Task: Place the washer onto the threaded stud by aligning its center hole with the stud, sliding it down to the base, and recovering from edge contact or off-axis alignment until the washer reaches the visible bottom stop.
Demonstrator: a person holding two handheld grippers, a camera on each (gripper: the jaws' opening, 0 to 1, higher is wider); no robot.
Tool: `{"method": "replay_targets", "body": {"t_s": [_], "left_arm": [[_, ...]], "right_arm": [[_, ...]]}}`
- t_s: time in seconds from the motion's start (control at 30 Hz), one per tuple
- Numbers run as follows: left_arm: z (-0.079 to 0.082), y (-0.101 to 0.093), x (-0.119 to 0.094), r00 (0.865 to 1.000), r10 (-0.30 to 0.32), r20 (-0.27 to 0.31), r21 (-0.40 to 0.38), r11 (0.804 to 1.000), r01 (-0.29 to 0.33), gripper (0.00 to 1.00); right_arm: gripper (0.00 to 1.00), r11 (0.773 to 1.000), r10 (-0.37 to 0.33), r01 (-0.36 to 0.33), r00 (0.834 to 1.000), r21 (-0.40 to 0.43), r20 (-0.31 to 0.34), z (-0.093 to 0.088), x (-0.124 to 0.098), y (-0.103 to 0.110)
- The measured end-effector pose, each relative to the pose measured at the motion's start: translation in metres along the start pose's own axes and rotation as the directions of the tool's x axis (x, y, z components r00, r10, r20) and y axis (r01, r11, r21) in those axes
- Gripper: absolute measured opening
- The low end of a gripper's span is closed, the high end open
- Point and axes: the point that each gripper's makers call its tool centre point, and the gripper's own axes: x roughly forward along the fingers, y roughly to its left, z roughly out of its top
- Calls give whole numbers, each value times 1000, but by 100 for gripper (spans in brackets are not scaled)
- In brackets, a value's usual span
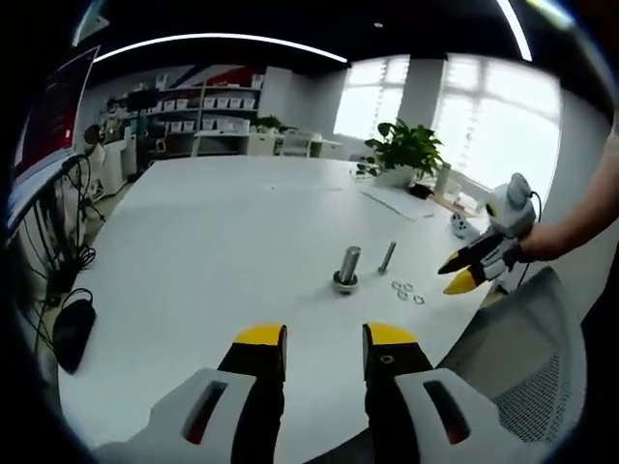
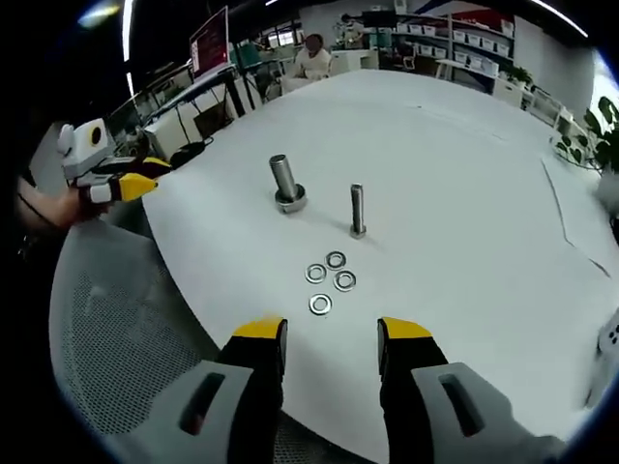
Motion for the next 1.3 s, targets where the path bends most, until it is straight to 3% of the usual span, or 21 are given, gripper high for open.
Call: {"method": "replay_targets", "body": {"t_s": [0.37,1.3], "left_arm": [[-1,0,0,1000,-6,-2,-5,1000,6,31],[-3,-3,1,1000,-26,-11,0,1000,26,31]], "right_arm": [[38,999,15,-18,997,-46,-74,3,18,5],[36,996,5,-19,987,-85,-163,1,36,7]]}}
